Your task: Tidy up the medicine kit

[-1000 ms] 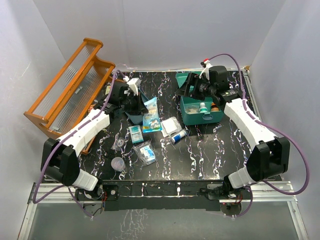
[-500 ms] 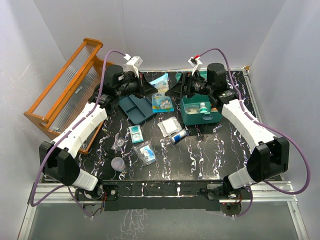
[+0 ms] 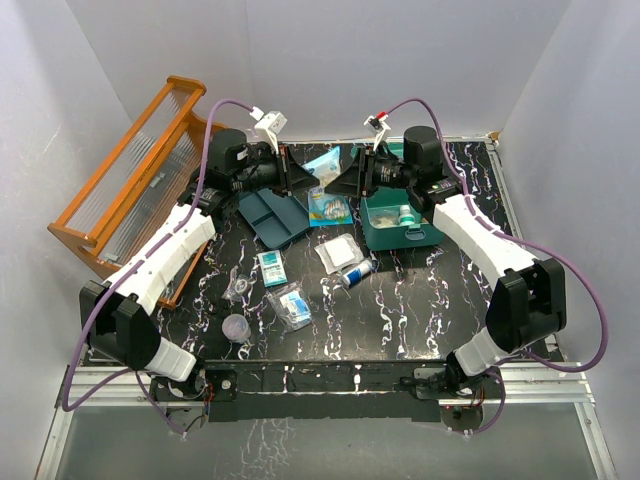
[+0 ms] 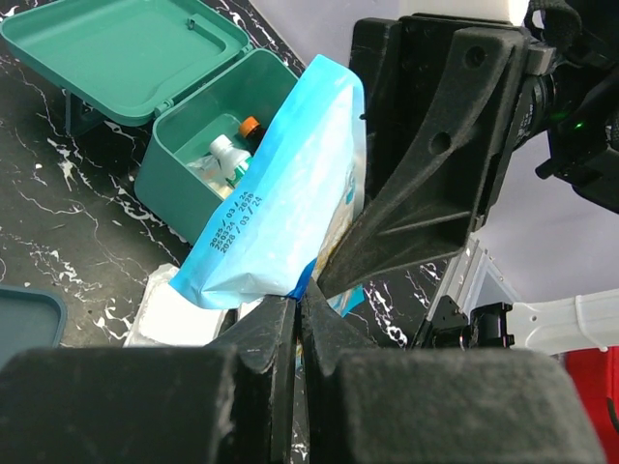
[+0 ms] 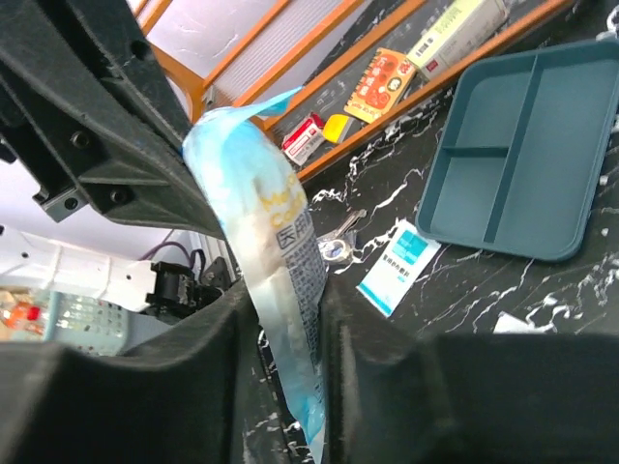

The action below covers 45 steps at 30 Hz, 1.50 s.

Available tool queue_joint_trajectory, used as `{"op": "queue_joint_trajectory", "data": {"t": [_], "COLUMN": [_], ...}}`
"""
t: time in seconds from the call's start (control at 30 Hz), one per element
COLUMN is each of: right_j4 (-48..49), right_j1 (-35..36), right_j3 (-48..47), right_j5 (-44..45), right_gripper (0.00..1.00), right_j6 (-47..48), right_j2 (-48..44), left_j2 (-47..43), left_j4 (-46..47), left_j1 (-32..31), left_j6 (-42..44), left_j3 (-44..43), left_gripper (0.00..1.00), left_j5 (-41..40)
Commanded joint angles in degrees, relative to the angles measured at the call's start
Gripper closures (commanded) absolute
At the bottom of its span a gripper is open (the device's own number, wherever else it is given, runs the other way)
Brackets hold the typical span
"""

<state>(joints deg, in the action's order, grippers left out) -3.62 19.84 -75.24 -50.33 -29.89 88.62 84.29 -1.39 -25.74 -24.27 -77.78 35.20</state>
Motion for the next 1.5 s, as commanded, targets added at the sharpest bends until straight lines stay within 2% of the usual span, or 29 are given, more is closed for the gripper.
{"op": "queue_joint_trajectory", "data": {"t": [0.0, 0.07, 0.13, 0.2, 0.33, 0.6, 0.73, 0.93, 1.07, 1.17, 1.47], "right_j4": [6.47, 6.62, 6.61, 6.59, 6.33, 0.30, -5.12, -17.81, -26.88, -29.96, -34.48], "right_j1": [0.13, 0.10, 0.11, -0.01, -1.67, -9.35, -15.62, -22.44, -23.58, -23.78, -23.83], "right_j3": [-1.44, -1.14, -0.78, -0.59, -0.63, -0.96, -1.40, -3.31, -5.57, -7.37, -13.31], "right_j5": [-2.48, -2.41, -2.31, -2.52, -4.70, -5.99, -3.81, 4.41, 9.76, 11.23, 10.73], "right_gripper": [0.83, 0.92, 0.98, 1.00, 1.00, 1.00, 1.00, 1.00, 1.00, 1.00, 1.00], "right_j6": [-1.28, -1.64, -1.57, -1.22, -0.87, 2.19, 5.25, 15.41, 22.90, 25.20, 22.02], "right_j2": [-1.42, -1.59, -1.94, -2.26, -2.96, -3.78, -4.07, -3.25, -0.89, 1.37, 9.80], "left_j2": [-2.49, -2.81, -3.26, -3.61, -4.25, -3.88, -3.12, 0.15, 3.52, 5.46, 8.70], "left_j4": [2.27, 1.69, 0.17, -1.95, -6.10, -11.97, -12.89, -13.93, -15.24, -15.01, -13.90], "left_j1": [-0.36, -0.35, -0.37, -0.36, -0.35, -0.22, -0.19, -0.20, -0.19, -0.15, -0.19], "left_j6": [-0.93, -1.08, -1.30, -1.10, 0.29, 3.80, 4.88, 5.70, 6.42, 6.43, 6.49], "left_j3": [-0.74, -0.55, -0.47, -0.38, -0.16, -0.36, -0.29, -0.72, -2.72, -3.93, -5.71], "left_gripper": [1.00, 0.97, 0.79, 0.66, 0.52, 0.42, 0.38, 0.35, 0.33, 0.32, 0.29], "left_j5": [0.63, -1.29, -4.96, -9.00, -16.48, -25.22, -25.03, -20.96, -19.22, -18.10, -16.62]}}
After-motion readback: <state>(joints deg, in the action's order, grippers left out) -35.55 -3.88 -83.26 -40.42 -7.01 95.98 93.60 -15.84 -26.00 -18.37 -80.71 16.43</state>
